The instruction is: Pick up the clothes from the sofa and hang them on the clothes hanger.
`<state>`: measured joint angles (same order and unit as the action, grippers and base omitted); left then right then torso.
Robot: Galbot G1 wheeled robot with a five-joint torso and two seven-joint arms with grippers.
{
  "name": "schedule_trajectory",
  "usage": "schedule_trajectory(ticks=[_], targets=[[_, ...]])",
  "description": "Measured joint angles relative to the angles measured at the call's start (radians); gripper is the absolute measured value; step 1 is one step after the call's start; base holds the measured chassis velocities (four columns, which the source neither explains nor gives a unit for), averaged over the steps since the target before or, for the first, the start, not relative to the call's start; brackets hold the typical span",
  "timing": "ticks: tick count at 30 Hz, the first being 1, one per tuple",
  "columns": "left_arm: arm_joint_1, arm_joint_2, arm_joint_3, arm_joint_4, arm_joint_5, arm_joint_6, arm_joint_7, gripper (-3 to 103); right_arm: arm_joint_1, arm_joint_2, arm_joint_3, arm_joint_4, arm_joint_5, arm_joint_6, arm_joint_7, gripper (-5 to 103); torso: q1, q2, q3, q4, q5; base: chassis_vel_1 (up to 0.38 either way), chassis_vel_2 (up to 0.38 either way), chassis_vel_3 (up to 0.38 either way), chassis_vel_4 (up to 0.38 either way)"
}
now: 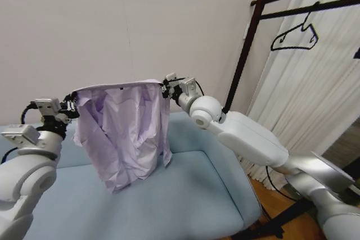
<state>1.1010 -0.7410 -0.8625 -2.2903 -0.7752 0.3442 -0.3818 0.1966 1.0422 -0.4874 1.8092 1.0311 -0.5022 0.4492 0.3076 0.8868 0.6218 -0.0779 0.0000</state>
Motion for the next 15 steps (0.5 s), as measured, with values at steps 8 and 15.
schedule_trajectory(ticks=[8,15], targets=[[-0.015,0.019,0.003,-0.011,-0.028,0.007,0.000,1,0.001,0.002,-0.008,0.041,0.027,-0.014,0.003,1,0.000,0.000,0.000,-0.0001,0.0000,0.000,0.000,0.000,0.000],[-0.052,0.059,0.003,-0.002,-0.056,0.032,0.000,1,0.033,0.007,-0.005,0.022,0.039,-0.027,0.006,1,0.000,0.000,0.000,0.0000,0.0000,0.000,0.000,0.000,0.000]])
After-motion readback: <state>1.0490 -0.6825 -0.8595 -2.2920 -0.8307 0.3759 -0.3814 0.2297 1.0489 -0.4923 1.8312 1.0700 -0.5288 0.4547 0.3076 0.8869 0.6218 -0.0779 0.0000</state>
